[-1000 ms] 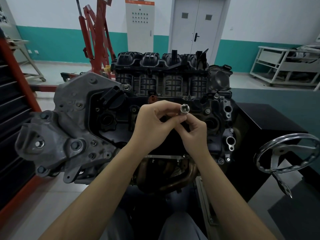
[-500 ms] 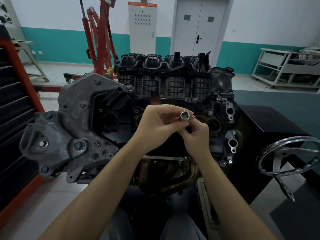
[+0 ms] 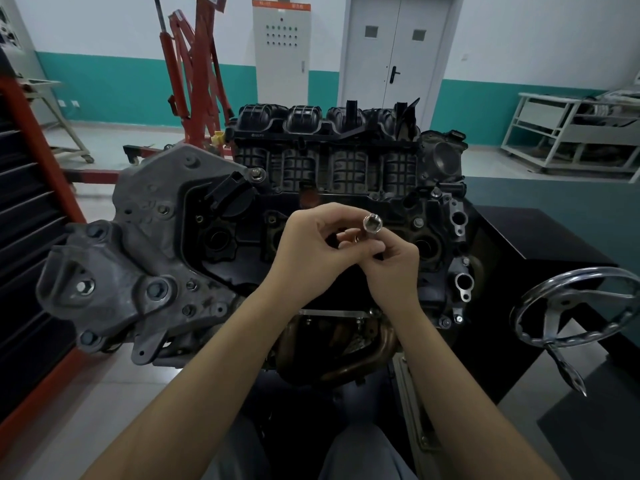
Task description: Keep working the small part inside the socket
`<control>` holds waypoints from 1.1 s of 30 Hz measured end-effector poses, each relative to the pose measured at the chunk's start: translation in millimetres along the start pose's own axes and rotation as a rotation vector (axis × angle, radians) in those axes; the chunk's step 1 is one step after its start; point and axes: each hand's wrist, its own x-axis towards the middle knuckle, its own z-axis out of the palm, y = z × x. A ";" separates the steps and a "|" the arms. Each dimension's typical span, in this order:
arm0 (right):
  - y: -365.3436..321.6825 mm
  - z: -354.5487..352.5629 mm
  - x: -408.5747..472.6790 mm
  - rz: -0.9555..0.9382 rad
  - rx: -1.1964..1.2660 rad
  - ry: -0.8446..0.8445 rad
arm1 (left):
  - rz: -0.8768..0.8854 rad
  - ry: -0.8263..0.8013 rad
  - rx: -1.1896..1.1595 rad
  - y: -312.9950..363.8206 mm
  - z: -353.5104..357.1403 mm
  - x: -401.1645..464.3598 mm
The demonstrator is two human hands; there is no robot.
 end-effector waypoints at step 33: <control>-3.7 -1.5 1.3 -0.041 0.002 -0.050 | -0.021 -0.063 -0.096 1.0 -1.7 2.3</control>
